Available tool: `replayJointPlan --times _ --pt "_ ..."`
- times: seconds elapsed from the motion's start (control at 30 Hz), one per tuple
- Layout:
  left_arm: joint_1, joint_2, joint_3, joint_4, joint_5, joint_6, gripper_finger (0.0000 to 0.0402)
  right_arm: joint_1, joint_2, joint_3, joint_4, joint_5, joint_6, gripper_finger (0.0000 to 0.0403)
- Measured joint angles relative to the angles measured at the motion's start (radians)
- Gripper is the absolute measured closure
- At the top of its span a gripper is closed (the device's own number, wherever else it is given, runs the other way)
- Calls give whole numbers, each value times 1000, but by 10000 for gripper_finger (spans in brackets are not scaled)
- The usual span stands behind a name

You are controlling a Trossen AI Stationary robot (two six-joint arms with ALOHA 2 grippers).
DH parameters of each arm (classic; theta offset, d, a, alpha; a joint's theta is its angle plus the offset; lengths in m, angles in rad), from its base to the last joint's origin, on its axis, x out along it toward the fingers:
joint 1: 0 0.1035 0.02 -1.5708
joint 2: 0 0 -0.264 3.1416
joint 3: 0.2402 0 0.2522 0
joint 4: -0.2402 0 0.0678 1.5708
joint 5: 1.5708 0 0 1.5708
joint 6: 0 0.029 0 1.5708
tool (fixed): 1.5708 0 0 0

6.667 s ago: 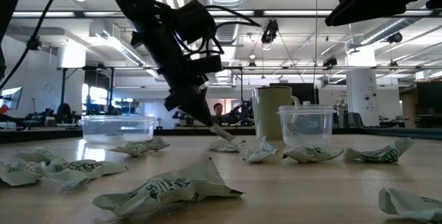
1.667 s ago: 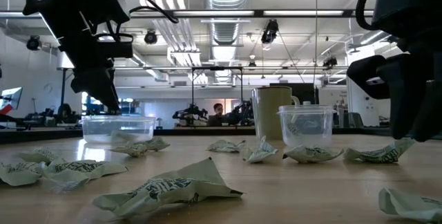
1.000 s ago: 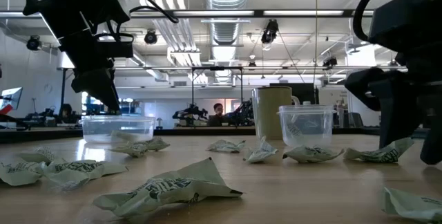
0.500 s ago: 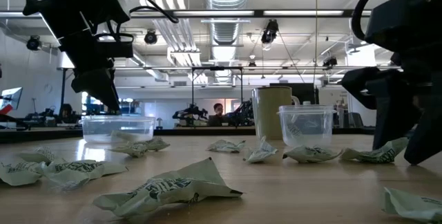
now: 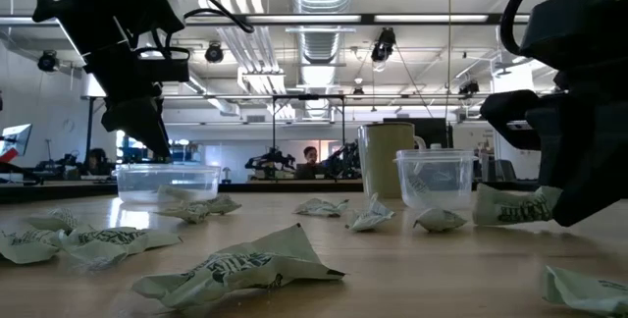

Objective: Pick and place Stevia / Truvia into bins
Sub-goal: Put the stevia packet into the right transparent container

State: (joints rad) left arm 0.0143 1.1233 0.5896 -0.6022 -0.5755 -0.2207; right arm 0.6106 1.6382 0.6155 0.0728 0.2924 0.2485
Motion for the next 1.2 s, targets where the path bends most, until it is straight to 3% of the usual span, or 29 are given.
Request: replayJointPlan --times 0.17,0.6,0.73,0.9,1.1,1.2 --pt "0 0 0 1 0 0 267 0 0 0 9 0 -26 392" --pt "0 0 0 4 0 0 267 0 -92 0 4 11 -122 394" --pt "0 0 0 4 0 0 267 0 -177 0 -50 126 -172 394" --pt "0 0 0 4 0 0 267 -20 -315 0 -181 376 -163 394" --pt "0 0 0 18 0 0 267 -116 -463 0 -276 400 -168 394" --pt "0 0 0 19 0 0 267 -185 -501 0 -278 362 -210 394"
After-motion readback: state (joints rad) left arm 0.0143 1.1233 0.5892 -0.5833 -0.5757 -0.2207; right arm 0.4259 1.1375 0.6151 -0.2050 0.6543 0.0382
